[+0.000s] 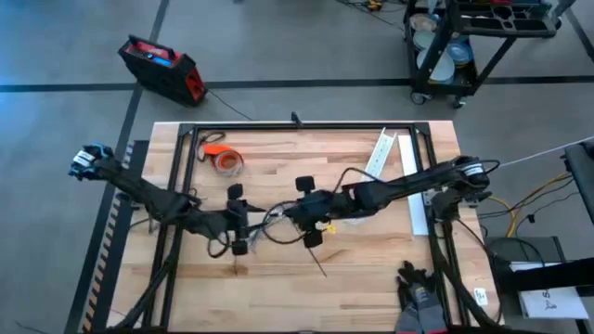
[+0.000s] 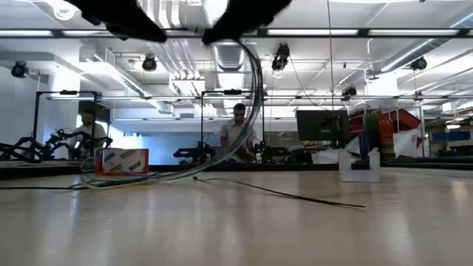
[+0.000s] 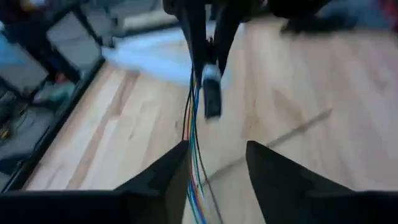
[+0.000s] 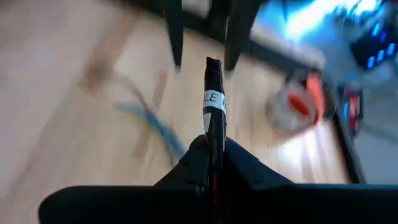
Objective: Ziptie cables
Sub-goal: Wrap the cables together using a black zip tie
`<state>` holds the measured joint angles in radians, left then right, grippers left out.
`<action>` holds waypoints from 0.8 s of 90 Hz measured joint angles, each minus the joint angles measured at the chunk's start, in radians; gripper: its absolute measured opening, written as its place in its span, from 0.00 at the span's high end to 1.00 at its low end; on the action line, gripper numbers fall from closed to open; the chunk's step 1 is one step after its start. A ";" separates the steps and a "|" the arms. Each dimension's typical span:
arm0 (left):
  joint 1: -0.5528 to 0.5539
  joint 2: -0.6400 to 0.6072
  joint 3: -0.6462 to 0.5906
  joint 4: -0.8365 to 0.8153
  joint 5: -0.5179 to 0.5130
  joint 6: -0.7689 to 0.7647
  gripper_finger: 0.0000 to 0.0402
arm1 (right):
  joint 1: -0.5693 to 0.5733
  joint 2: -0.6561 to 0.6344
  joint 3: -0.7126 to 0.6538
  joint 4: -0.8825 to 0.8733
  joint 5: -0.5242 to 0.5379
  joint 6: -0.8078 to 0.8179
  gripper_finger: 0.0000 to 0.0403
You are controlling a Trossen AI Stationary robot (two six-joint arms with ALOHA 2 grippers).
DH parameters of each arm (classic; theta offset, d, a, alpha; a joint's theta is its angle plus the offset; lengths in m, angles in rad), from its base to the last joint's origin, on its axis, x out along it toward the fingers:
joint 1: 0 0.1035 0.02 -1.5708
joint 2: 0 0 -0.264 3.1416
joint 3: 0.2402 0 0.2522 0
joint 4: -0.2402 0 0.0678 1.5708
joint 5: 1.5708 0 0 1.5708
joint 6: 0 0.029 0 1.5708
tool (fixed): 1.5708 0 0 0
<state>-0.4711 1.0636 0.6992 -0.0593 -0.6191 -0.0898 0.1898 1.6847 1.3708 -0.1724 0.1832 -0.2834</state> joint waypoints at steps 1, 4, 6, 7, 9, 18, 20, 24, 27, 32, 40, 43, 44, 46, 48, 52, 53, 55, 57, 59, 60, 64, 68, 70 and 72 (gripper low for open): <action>0.000 -0.004 -0.013 0.028 0.000 0.011 0.61 | 0.000 -0.005 -0.005 0.011 -0.006 -0.001 0.99; -0.001 -0.013 -0.056 0.117 0.000 0.043 0.61 | 0.002 -0.019 -0.021 0.057 -0.029 -0.003 0.99; -0.001 -0.016 -0.087 0.183 0.000 0.064 0.61 | 0.004 -0.024 -0.034 0.099 -0.047 -0.003 0.99; -0.001 -0.017 -0.104 0.222 0.000 0.076 0.61 | 0.005 -0.027 -0.042 0.121 -0.058 -0.003 0.99; -0.001 -0.018 -0.135 0.292 0.002 0.095 0.61 | 0.006 -0.032 -0.057 0.160 -0.078 -0.002 0.99; 0.001 -0.001 -0.282 0.648 0.010 0.192 0.62 | 0.009 -0.041 -0.135 0.334 -0.152 0.009 0.99; 0.001 0.009 -0.314 0.742 0.014 0.216 0.62 | 0.009 -0.041 -0.152 0.387 -0.163 0.016 0.99; 0.003 0.038 -0.370 0.912 0.031 0.261 0.63 | 0.009 -0.035 -0.186 0.485 -0.177 0.033 0.99; 0.006 0.066 -0.402 1.044 0.062 0.294 0.64 | 0.009 -0.025 -0.210 0.575 -0.184 0.044 0.99; 0.012 0.120 -0.440 1.217 0.123 0.333 0.65 | 0.007 -0.004 -0.247 0.686 -0.184 0.055 0.99; 0.027 0.215 -0.457 1.376 0.193 0.352 0.67 | -0.004 0.046 -0.286 0.831 -0.185 0.064 0.99; 0.032 0.251 -0.455 1.404 0.199 0.354 0.68 | -0.010 0.064 -0.294 0.868 -0.184 0.077 0.99; 0.034 0.262 -0.452 1.410 0.199 0.354 0.68 | -0.012 0.070 -0.294 0.883 -0.184 0.083 0.99; 0.039 0.284 -0.444 1.418 0.199 0.354 0.68 | -0.014 0.080 -0.293 0.913 -0.184 0.090 0.99; 0.043 0.306 -0.435 1.422 0.199 0.354 0.68 | -0.017 0.090 -0.292 0.935 -0.185 0.102 0.99; 0.051 0.346 -0.415 1.425 0.199 0.354 0.68 | -0.022 0.106 -0.291 0.958 -0.187 0.115 0.99; 0.052 0.354 -0.408 1.426 0.199 0.354 0.68 | -0.024 0.110 -0.290 0.960 -0.188 0.117 0.99; 0.056 0.371 -0.394 1.426 0.199 0.354 0.68 | -0.026 0.118 -0.285 0.957 -0.190 0.122 0.99; 0.057 0.386 -0.382 1.427 0.200 0.355 0.68 | -0.027 0.125 -0.279 0.948 -0.191 0.127 0.99; 0.058 0.397 -0.372 1.427 0.199 0.358 0.68 | -0.028 0.131 -0.276 0.935 -0.191 0.128 0.99; 0.058 0.403 -0.367 1.427 0.199 0.359 0.68 | -0.028 0.133 -0.276 0.925 -0.191 0.128 0.99; 0.059 0.419 -0.357 1.421 0.195 0.365 0.67 | -0.027 0.134 -0.271 0.889 -0.194 0.126 0.99; 0.059 0.427 -0.345 1.420 0.199 0.370 0.66 | -0.026 0.133 -0.262 0.867 -0.194 0.121 0.99; 0.058 0.426 -0.344 1.421 0.200 0.370 0.65 | -0.026 0.129 -0.261 0.858 -0.194 0.117 0.99; 0.058 0.423 -0.345 1.421 0.200 0.369 0.65 | -0.025 0.122 -0.260 0.843 -0.195 0.116 0.99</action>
<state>-0.4133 1.4868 0.3546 1.3617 -0.4194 0.2794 0.1646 1.8067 1.1107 0.6710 -0.0117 -0.1672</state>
